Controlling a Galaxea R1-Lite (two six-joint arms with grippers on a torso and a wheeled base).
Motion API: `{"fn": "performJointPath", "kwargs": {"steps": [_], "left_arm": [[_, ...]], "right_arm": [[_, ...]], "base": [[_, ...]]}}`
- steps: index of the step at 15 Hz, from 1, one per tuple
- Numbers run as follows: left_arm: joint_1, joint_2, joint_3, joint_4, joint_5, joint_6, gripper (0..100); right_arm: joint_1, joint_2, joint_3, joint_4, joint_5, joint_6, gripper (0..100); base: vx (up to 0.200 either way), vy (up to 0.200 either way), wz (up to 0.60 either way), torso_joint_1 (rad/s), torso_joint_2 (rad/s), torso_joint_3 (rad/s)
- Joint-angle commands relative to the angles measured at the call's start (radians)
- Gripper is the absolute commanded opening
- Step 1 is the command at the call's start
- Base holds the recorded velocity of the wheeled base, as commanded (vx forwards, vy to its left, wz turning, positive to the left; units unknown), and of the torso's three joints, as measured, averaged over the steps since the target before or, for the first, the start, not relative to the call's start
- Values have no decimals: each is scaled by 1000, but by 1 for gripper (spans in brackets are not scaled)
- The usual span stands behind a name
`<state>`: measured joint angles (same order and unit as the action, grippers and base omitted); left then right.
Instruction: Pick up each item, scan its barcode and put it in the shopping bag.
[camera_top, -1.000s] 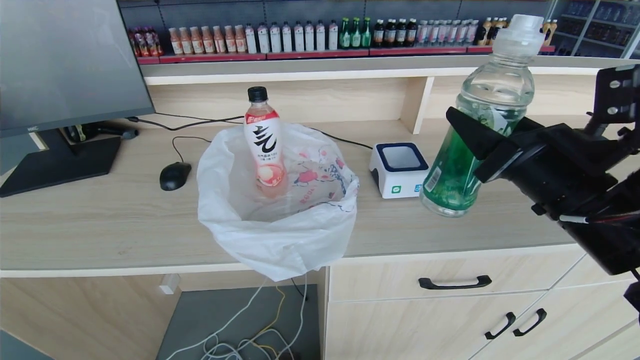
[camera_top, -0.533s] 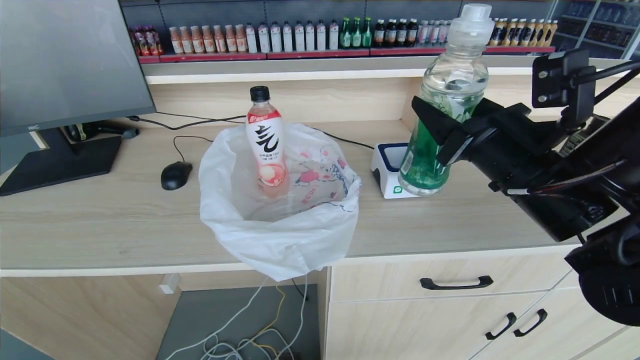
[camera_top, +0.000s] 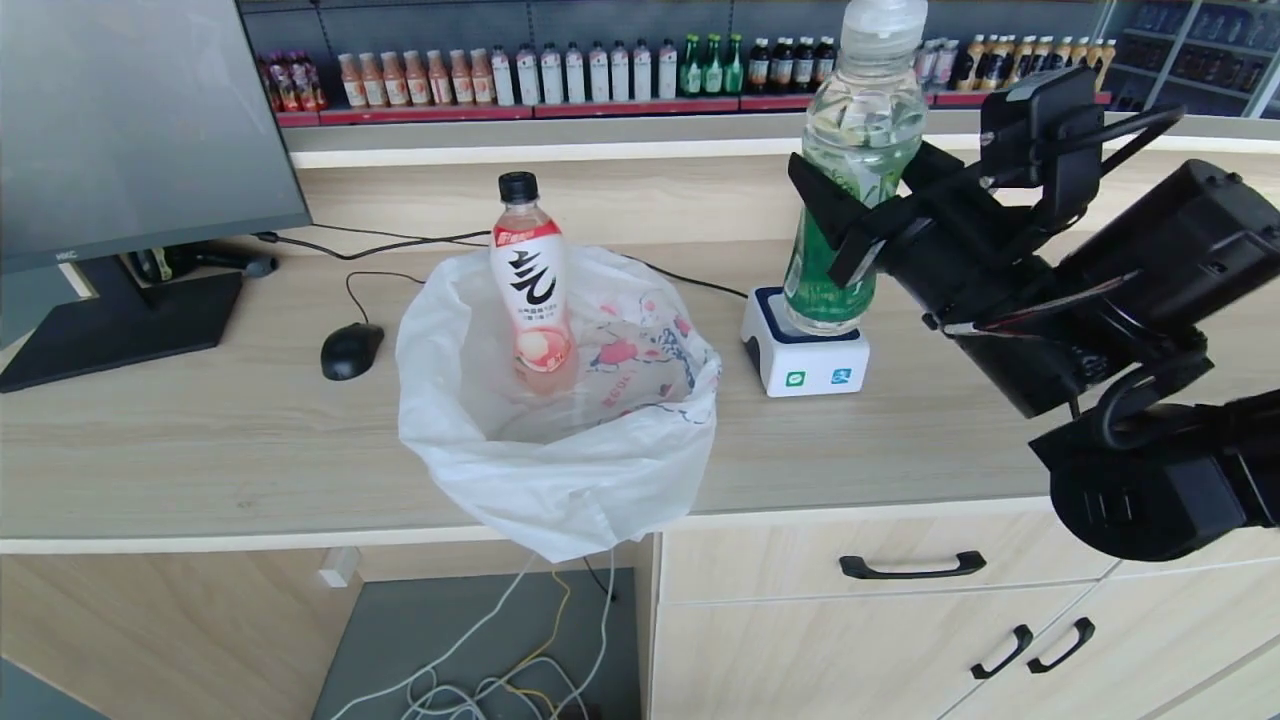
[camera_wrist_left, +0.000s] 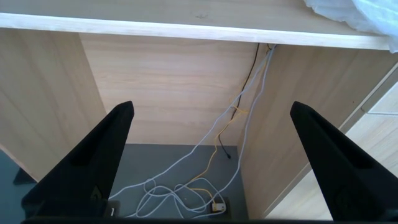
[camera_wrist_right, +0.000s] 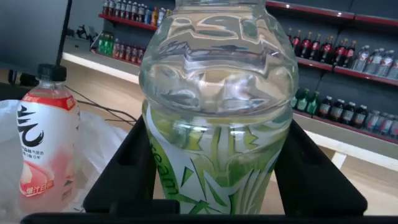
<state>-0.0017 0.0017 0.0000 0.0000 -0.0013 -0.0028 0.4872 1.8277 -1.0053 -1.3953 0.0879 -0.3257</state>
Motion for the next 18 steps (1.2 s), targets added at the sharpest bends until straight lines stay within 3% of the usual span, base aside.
{"fn": "performJointPath", "kwargs": {"steps": [1,3,4,5,8,13,18], "left_arm": [[0,0,0,0,0,0,100],[0,0,0,0,0,-2,100],[0,0,0,0,0,-2,100],[0,0,0,0,0,0,100],[0,0,0,0,0,0,100],[0,0,0,0,0,0,100],[0,0,0,0,0,0,100]], "right_arm": [[-9,39,-47,7,30,-18,0],[-29,47,-47,7,84,-42,0],[-95,48,-42,6,182,-118,0],[-105,50,-29,2,199,-153,0],[-110,53,-19,-5,211,-265,0],[-157,120,-42,-5,470,-404,0],[-171,154,-93,-5,558,-481,0]], "base": [[0,0,0,0,0,0],[0,0,0,0,0,0],[0,0,0,0,0,0],[0,0,0,0,0,0],[0,0,0,0,0,0],[0,0,0,0,0,0],[0,0,0,0,0,0]]}}
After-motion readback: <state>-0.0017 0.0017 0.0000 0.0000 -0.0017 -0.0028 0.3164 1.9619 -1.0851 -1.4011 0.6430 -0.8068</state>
